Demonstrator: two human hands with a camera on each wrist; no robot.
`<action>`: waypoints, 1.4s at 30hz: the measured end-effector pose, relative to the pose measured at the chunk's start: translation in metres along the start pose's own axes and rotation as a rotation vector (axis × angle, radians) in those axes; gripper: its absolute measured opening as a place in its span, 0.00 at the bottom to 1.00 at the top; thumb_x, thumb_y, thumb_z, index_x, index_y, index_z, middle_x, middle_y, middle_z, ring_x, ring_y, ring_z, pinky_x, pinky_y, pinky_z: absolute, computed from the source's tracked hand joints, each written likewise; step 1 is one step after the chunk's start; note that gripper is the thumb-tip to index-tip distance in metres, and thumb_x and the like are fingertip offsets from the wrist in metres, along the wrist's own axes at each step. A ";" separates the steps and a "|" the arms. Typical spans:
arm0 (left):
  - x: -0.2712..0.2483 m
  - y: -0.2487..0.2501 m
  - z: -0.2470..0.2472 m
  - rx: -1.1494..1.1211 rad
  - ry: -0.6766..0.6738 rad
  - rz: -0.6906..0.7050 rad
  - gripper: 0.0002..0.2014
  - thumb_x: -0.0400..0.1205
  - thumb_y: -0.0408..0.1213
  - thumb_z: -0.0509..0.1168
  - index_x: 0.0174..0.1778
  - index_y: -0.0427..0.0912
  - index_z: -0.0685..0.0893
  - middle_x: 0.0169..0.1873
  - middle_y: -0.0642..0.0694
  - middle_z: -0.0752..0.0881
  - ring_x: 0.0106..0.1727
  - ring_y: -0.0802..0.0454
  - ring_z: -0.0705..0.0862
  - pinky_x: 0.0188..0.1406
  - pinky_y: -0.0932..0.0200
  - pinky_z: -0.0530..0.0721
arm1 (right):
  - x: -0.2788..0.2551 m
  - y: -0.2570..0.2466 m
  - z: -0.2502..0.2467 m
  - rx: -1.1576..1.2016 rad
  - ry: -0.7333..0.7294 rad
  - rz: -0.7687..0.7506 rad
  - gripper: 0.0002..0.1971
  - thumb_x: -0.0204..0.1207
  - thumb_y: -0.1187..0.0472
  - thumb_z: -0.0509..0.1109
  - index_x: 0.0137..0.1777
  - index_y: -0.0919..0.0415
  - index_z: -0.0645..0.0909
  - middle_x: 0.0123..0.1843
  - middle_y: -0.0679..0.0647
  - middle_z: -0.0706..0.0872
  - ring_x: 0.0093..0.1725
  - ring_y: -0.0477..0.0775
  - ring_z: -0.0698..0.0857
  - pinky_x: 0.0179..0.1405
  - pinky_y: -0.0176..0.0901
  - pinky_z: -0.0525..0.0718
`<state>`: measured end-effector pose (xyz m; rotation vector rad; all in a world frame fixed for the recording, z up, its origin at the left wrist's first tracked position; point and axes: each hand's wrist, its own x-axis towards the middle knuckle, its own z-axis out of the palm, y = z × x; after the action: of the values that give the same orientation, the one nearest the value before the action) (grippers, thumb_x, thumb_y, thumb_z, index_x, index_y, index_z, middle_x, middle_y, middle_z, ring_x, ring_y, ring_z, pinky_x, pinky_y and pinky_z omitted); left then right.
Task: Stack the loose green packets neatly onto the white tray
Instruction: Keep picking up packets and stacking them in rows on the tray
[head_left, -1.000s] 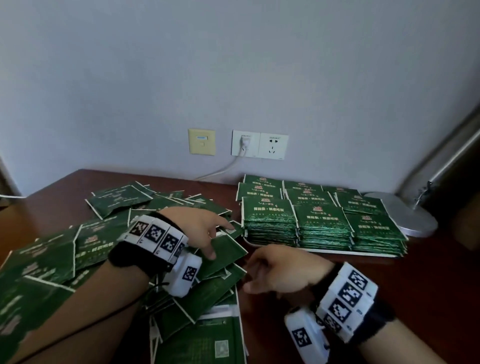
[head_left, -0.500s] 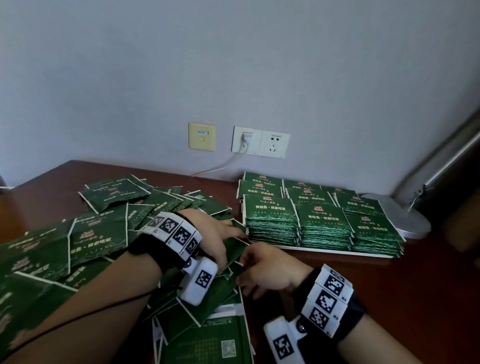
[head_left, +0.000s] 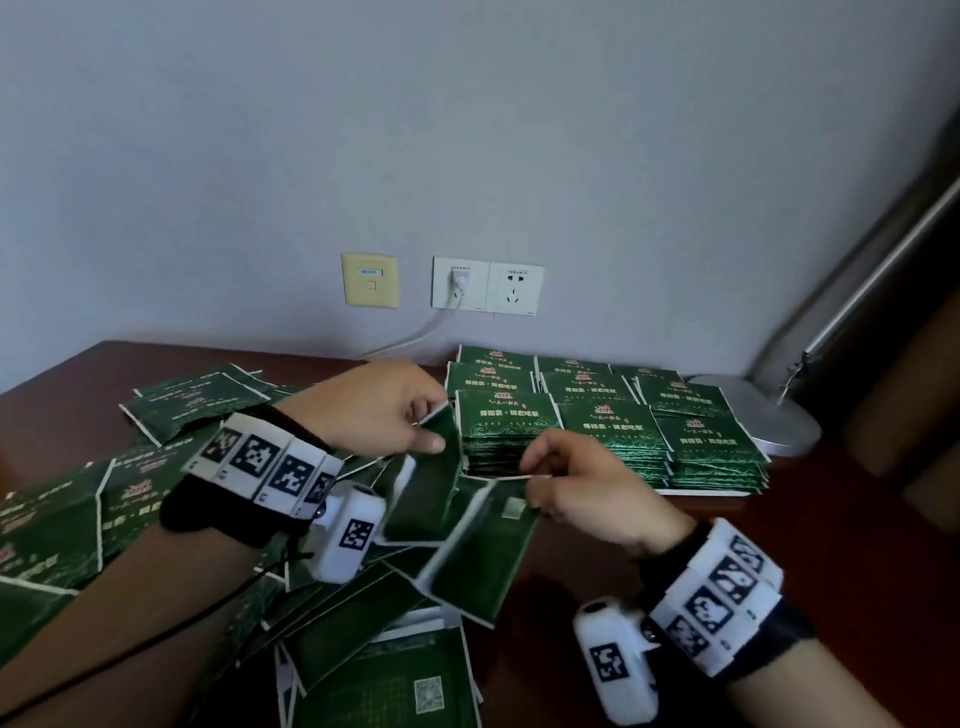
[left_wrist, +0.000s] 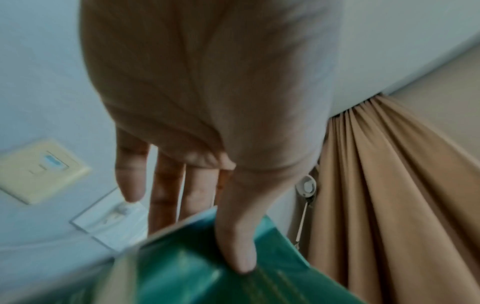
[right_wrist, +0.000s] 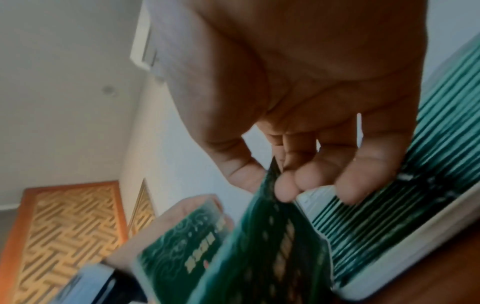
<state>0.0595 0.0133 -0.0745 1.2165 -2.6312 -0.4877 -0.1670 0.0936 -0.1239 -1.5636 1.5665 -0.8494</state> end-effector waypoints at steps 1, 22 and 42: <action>-0.002 0.005 -0.003 -0.059 0.038 0.021 0.06 0.79 0.45 0.74 0.38 0.52 0.84 0.38 0.58 0.90 0.38 0.67 0.87 0.41 0.59 0.82 | -0.004 0.004 -0.013 -0.002 -0.018 0.026 0.13 0.58 0.63 0.72 0.44 0.56 0.81 0.29 0.49 0.81 0.26 0.47 0.78 0.33 0.47 0.77; 0.006 0.056 0.074 0.193 -0.534 0.111 0.25 0.70 0.25 0.60 0.52 0.60 0.86 0.64 0.62 0.75 0.67 0.58 0.75 0.65 0.55 0.79 | -0.083 0.063 -0.094 -0.608 0.147 -0.480 0.16 0.66 0.76 0.73 0.45 0.54 0.84 0.44 0.42 0.88 0.45 0.39 0.86 0.44 0.32 0.83; 0.003 0.058 0.072 0.300 -0.602 -0.066 0.23 0.78 0.37 0.70 0.68 0.51 0.74 0.51 0.55 0.80 0.54 0.51 0.82 0.47 0.56 0.81 | -0.074 0.048 -0.042 -0.809 -0.266 -0.406 0.20 0.74 0.44 0.76 0.62 0.48 0.80 0.55 0.45 0.87 0.53 0.47 0.86 0.54 0.46 0.85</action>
<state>-0.0056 0.0619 -0.1190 1.4244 -3.2736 -0.5561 -0.2294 0.1664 -0.1408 -2.5066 1.4904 -0.1543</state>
